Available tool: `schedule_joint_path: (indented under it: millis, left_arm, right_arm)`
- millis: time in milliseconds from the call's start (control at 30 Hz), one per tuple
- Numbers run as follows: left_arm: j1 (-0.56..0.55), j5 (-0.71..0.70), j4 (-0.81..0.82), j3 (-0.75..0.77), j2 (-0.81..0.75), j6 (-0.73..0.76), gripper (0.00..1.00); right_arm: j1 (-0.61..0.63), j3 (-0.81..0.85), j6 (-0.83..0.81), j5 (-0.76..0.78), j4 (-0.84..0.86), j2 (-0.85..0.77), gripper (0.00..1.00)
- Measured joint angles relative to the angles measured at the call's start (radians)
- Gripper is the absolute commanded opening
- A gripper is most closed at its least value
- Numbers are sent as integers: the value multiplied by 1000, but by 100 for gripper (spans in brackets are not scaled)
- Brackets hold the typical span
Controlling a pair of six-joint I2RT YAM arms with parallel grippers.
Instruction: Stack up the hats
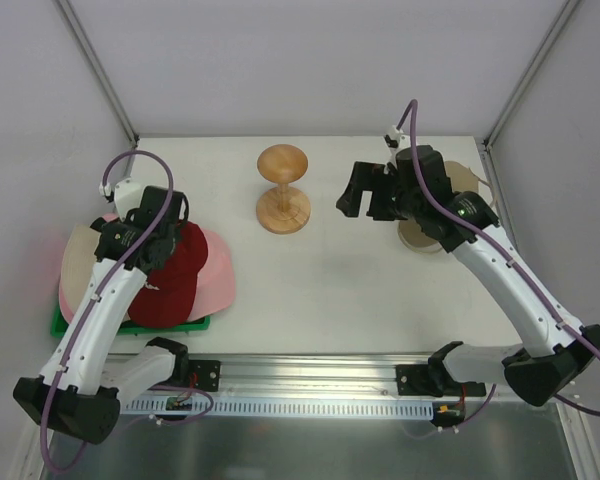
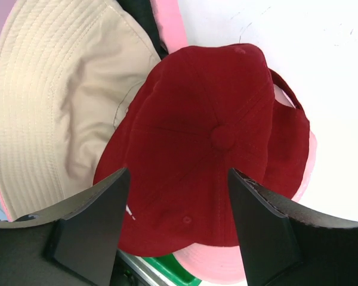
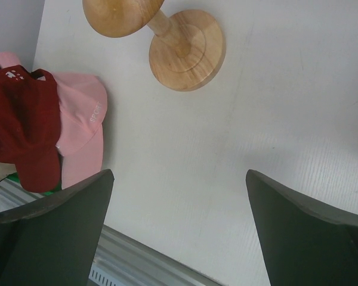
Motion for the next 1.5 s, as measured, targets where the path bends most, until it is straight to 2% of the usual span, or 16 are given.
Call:
schedule_joint_path:
  millis: [300, 733, 833, 967, 1000, 1100, 1500]
  left_arm:
    - [29, 30, 64, 3, 82, 21, 63]
    - [68, 50, 141, -12, 119, 30, 43]
    - [78, 56, 157, -32, 121, 30, 36]
    - [84, 66, 166, -41, 132, 35, 22]
    - [84, 68, 169, -41, 134, 37, 14]
    - [85, 75, 175, -41, 134, 47, 1]
    - [85, 129, 153, 19, 57, 110, 0]
  right_arm:
    - [11, -21, -1, 20, 14, 0, 99]
    - [19, -51, -4, 20, 30, -1, 99]
    - [19, -51, -4, 20, 31, -1, 100]
    - [19, -51, -4, 20, 31, -1, 99]
    - [19, -51, -5, 20, 31, -1, 99]
    - [19, -51, -6, 20, 31, -1, 100]
    - [22, -51, -8, 20, 30, -1, 100]
